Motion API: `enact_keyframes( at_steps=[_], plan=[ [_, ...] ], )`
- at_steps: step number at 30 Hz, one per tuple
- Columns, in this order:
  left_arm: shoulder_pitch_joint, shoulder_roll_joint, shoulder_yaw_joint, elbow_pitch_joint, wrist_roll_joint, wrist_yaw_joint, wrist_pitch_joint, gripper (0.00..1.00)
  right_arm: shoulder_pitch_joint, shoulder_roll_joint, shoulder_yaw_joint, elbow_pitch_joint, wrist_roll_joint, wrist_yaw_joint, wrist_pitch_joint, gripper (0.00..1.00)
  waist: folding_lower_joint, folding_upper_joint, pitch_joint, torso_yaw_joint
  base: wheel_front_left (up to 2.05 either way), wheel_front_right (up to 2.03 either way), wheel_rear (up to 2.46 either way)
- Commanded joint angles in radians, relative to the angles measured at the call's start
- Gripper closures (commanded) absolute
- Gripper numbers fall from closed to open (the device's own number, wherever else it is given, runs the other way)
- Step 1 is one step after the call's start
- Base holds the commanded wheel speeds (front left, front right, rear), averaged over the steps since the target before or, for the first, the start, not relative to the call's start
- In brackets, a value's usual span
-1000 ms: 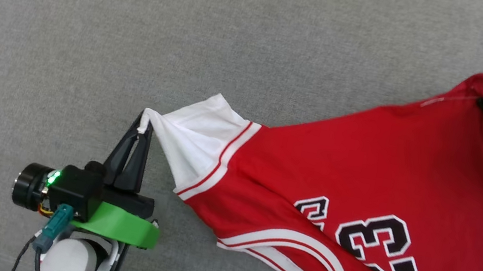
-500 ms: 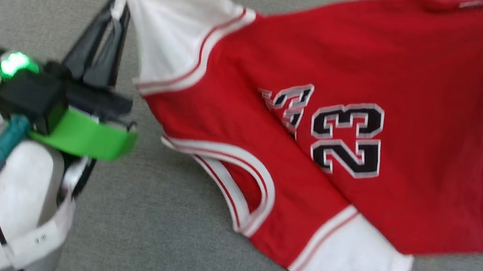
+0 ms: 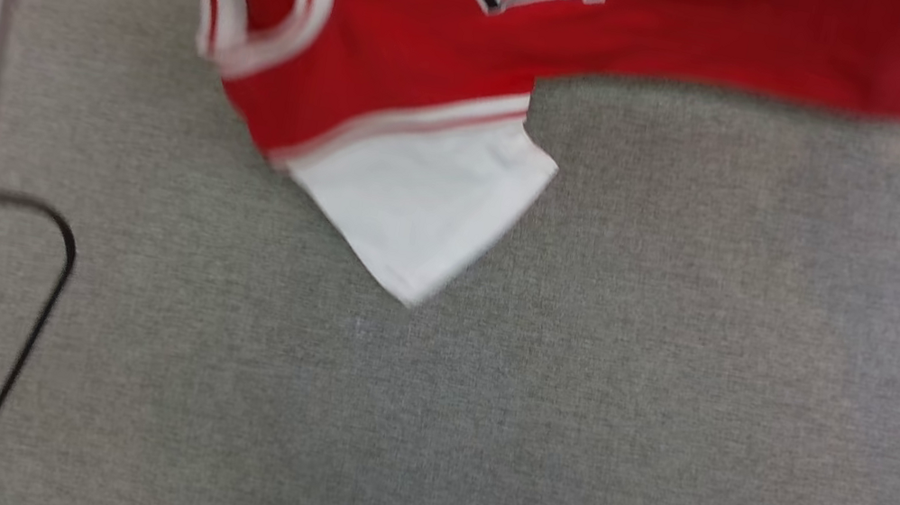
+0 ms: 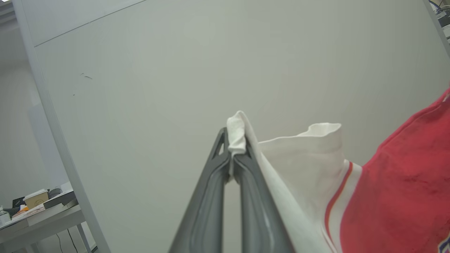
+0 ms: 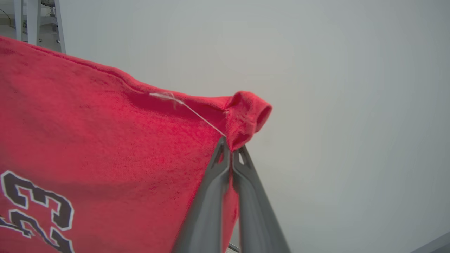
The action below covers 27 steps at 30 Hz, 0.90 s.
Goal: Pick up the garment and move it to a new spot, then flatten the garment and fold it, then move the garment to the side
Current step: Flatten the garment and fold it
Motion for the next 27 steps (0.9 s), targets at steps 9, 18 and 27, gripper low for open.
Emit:
enact_keyframes(
  at_steps=[9,18,27],
  plan=[
    [-0.490,0.052,-0.124,0.234,-0.047,-0.003,0.007,1.00,-0.392,0.098,-0.011,0.194,-0.118,-0.001,-0.030,1.00,-0.0001,0.0000,0.208,-0.036,0.00,0.00,0.00],
    [-0.782,0.064,-0.193,0.449,-0.070,-0.003,-0.061,1.00,-0.671,0.149,0.051,0.414,-0.147,-0.001,-0.132,1.00,-0.0001,0.0000,0.264,-0.043,0.00,0.00,0.00],
    [-0.737,0.085,-0.239,0.571,-0.130,-0.003,-0.125,1.00,-0.642,0.165,0.174,0.526,-0.092,-0.001,-0.205,1.00,-0.0001,0.0000,0.272,-0.038,0.00,0.00,0.00]
  ],
)
